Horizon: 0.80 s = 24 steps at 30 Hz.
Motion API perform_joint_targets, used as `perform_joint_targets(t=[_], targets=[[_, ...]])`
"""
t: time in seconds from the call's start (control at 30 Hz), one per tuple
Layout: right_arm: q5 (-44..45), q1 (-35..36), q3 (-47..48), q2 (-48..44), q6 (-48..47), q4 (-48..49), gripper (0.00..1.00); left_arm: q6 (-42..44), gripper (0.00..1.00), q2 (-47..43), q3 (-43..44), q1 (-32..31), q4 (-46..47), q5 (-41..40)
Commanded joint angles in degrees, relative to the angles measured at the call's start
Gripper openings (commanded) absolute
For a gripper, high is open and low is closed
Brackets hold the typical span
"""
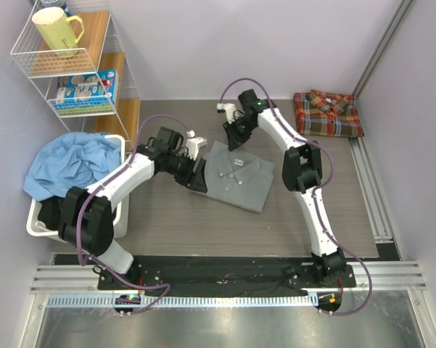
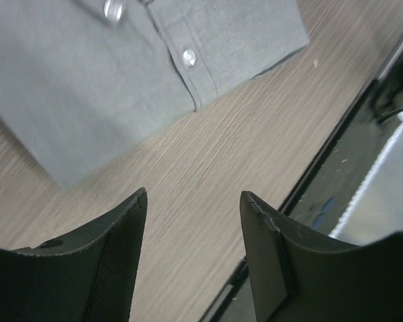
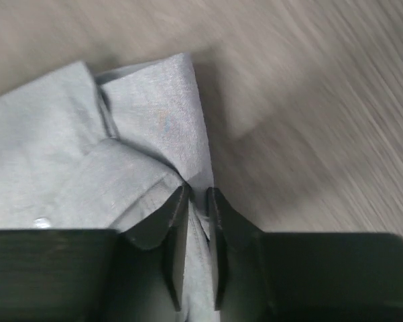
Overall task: Fold and stack the long sleeve shirts
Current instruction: Fold the shirt
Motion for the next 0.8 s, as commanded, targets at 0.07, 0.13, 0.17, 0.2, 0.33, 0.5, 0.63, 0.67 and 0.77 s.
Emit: perform_joint_targets(t=[0.07, 0.13, 0.17, 0.2, 0.33, 0.5, 0.63, 0.67, 0.77], targets=[[1.05, -1.56, -8.57, -17.14, -2.17, 5.94, 0.43, 13.84, 0.58, 6.01, 5.9, -7.48, 2.06, -11.46], [-1.06, -4.64, -15.85, -23.89, 0.13, 9.29, 0.53, 14.46, 0.57, 11.87, 9.16, -9.06, 1.98, -13.92], [-1.59, -5.69, -17.99, -25.67, 2.75, 10.01, 0.57, 14.46, 0.56, 13.65, 12.3, -9.68, 1.98, -15.15], [-2.11, -8.14, -19.92, -27.34, 3.91, 10.45, 0.59, 14.38, 0.55, 15.32, 13.55, -10.73, 1.89, -15.86], [-7.19, -14.74, -29.75, -32.19, 9.45, 9.93, 0.59, 9.65, 0.51, 23.15, 18.3, -13.2, 0.75, -18.24], [-13.98, -23.27, -46.87, -39.13, 14.46, 9.92, 0.59, -4.41, 0.47, 27.91, 18.49, -17.32, 0.83, -16.49], [-17.32, -28.02, -57.96, -42.74, 15.52, 11.24, 0.58, -12.52, 0.49, 28.09, 17.0, -19.0, 4.69, -13.15], [-18.45, -29.16, -59.82, -43.35, 15.61, 11.5, 0.57, -11.65, 0.5, 27.3, 16.56, -18.57, 5.31, -13.75], [-20.48, -29.96, -66.51, -45.99, 17.01, 14.05, 0.55, -7.79, 0.55, 21.34, 14.27, -16.73, 8.39, -12.97]])
